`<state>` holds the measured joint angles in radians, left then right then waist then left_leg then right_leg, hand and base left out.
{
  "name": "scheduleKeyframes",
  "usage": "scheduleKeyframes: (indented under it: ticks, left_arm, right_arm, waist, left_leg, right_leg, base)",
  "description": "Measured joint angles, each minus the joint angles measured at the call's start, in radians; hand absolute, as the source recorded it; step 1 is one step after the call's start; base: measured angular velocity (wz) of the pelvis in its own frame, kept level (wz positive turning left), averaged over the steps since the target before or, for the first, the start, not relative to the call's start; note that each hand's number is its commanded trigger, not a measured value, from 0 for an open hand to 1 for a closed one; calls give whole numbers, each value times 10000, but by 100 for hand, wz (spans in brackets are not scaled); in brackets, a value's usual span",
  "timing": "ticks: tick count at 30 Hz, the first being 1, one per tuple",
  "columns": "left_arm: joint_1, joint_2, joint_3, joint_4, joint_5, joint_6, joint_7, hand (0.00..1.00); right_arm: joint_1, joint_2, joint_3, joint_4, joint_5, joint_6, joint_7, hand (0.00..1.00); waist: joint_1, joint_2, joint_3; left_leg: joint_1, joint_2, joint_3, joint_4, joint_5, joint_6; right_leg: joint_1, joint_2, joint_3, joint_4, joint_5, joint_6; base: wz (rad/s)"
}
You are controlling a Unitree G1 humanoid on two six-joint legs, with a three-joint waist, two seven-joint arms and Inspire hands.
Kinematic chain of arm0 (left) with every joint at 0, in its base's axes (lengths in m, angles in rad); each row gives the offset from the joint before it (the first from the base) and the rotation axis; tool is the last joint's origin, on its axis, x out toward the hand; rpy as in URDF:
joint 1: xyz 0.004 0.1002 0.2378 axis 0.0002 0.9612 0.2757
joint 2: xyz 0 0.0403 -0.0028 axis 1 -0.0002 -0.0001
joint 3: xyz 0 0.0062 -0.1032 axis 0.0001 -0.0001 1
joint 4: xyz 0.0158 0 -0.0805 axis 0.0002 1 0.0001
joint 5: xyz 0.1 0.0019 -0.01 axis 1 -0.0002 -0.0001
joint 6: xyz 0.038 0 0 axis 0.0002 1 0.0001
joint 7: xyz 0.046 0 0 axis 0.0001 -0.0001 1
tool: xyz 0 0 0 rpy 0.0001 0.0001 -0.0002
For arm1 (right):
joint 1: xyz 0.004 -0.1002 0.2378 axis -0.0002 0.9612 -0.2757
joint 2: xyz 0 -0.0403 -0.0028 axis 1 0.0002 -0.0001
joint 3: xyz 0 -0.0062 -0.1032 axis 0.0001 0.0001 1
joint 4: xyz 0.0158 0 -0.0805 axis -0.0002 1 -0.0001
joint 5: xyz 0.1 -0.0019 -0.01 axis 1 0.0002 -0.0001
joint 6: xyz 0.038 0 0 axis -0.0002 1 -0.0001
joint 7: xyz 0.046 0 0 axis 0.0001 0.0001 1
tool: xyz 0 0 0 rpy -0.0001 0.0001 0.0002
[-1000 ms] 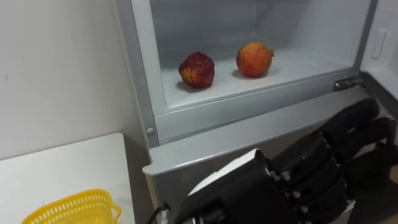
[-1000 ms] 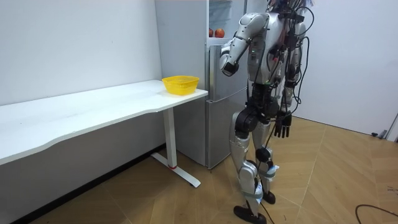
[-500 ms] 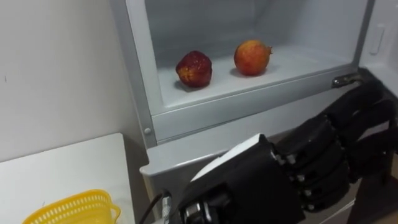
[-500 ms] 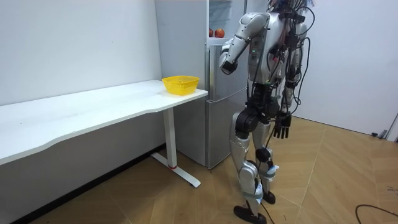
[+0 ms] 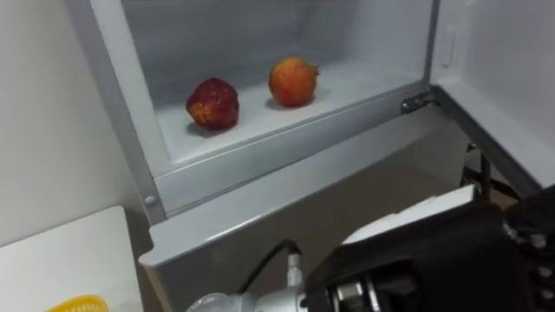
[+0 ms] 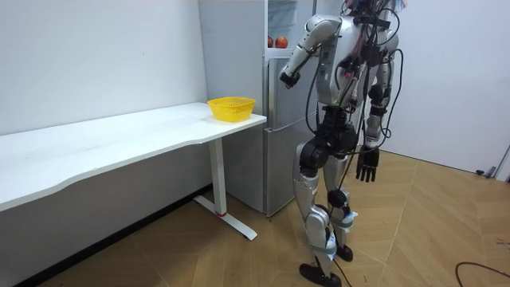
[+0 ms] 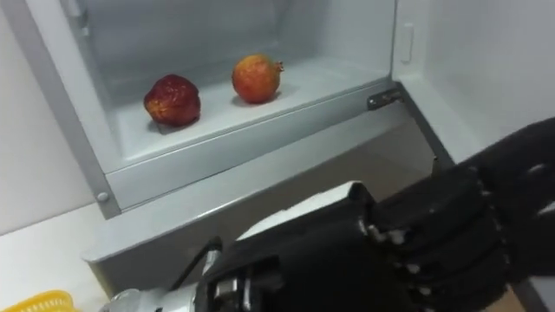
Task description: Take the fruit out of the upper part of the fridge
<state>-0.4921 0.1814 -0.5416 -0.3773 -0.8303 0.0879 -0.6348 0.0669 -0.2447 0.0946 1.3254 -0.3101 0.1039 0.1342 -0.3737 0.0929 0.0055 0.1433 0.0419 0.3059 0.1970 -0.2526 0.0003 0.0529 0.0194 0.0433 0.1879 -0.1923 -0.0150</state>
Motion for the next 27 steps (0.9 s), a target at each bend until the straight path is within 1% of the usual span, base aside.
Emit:
scheduleKeyframes:
  ticks: [1,3,5,6,7,8,9,10,12,13,14,16,19,23,24,27]
  left_arm:
    - [-163,-90,-125,101,-1,1,93,0]
    - [-338,-164,-253,118,-19,39,156,0]
    - [-598,-246,-275,151,-30,163,158,0]
    - [-837,-342,-279,281,-33,217,170,0]
    - [-995,-413,-281,405,-33,252,228,0]
    - [-1063,-447,-284,456,-33,267,275,0]
    - [-1176,-494,-293,486,-34,314,378,0]
    - [-1274,-497,-295,487,-46,358,449,0]
    - [-1388,-531,-304,510,-44,362,592,0]
    - [-1487,-593,-311,620,-44,362,652,0]
    - [-1513,-606,-312,640,-44,362,669,0]
    - [-1516,-609,-311,662,-43,362,830,0]
    - [-1517,-630,-311,684,-39,363,1002,0]
    - [-1518,-753,-310,800,-26,365,1189,0]
    - [-1518,-814,-310,852,-27,366,1264,0]
    - [-1521,-829,-310,859,-29,367,1493,0]
  right_arm:
    - [-12,2,-15,-3,17,61,2,0]
    - [-9,2,-41,-11,175,73,10,0]
    - [6,2,-87,-27,315,83,8,0]
    - [8,1,-99,-49,350,92,3,0]
    - [8,-4,-114,-60,352,107,1,0]
    - [13,-10,-117,-77,368,113,0,0]
    - [29,-26,-116,-70,498,140,-4,0]
    - [26,-36,-110,-69,706,217,-8,0]
    - [42,-65,-108,-62,910,251,3,0]
    - [64,-97,-108,-58,1075,273,3,0]
    - [74,-118,-118,-58,1105,277,5,0]
    - [80,-181,-214,-65,1106,280,2,0]
    - [77,-208,-220,-64,1109,286,13,0]
    - [110,-216,-322,-10,1108,289,105,0]
    - [96,-215,-382,25,1108,286,139,0]
    - [88,-216,-385,27,1108,282,171,0]
  waist:
    - [-84,-1,1]
    - [-142,1,0]
    - [-290,8,-4]
    - [-333,16,-2]
    - [-365,35,-13]
    - [-398,55,-22]
    - [-514,97,-27]
    - [-621,135,-13]
    - [-649,197,-7]
    - [-663,230,-12]
    - [-695,236,-8]
    - [-911,253,1]
    - [-947,261,6]
    - [-1015,265,21]
    - [-1029,262,26]
    - [-1116,217,60]
  left_leg:
    - [4,-4,63,-14,0,0]
    - [21,-1,185,-10,0,0]
    - [35,-1,238,-5,0,0]
    - [75,1,358,-8,0,0]
    - [114,9,501,-3,0,0]
    - [125,12,508,-1,0,0]
    - [138,9,526,-1,0,0]
    - [140,7,558,0,0,0]
    - [124,15,644,-1,0,0]
    - [105,24,701,-4,0,0]
    - [104,27,729,-4,0,0]
    - [111,39,757,-5,0,-1]
    - [120,72,793,-13,0,-1]
    - [200,146,807,-48,-1,-2]
    - [255,147,891,-99,-1,-3]
    - [317,134,968,-101,-1,-3]
  right_leg:
    - [-6,-4,20,-4,0,0]
    - [-35,10,141,-2,0,0]
    - [-35,11,172,-19,-1,1]
    - [-39,18,252,-21,-1,2]
    - [-42,35,365,-21,-1,2]
    - [-42,36,386,-20,-1,2]
    - [-39,37,414,-21,-1,2]
    - [-50,38,440,-18,-1,2]
    - [-120,59,555,6,0,2]
    - [-178,76,636,37,0,1]
    - [-191,82,668,46,1,1]
    - [-205,102,704,77,1,1]
    - [-317,175,867,189,5,-6]
    - [-282,200,896,217,12,-19]
    - [-251,207,907,215,12,-19]
    - [-182,217,908,174,12,-23]
  base:
    - [-5]
    - [-14]
    - [-11]
    - [-21]
    - [-25]
    - [-21]
    - [-10]
    - [-9]
    - [-18]
    - [-20]
    - [-12]
    - [-7]
    - [-17]
    - [-4]
    - [0]
    - [0]
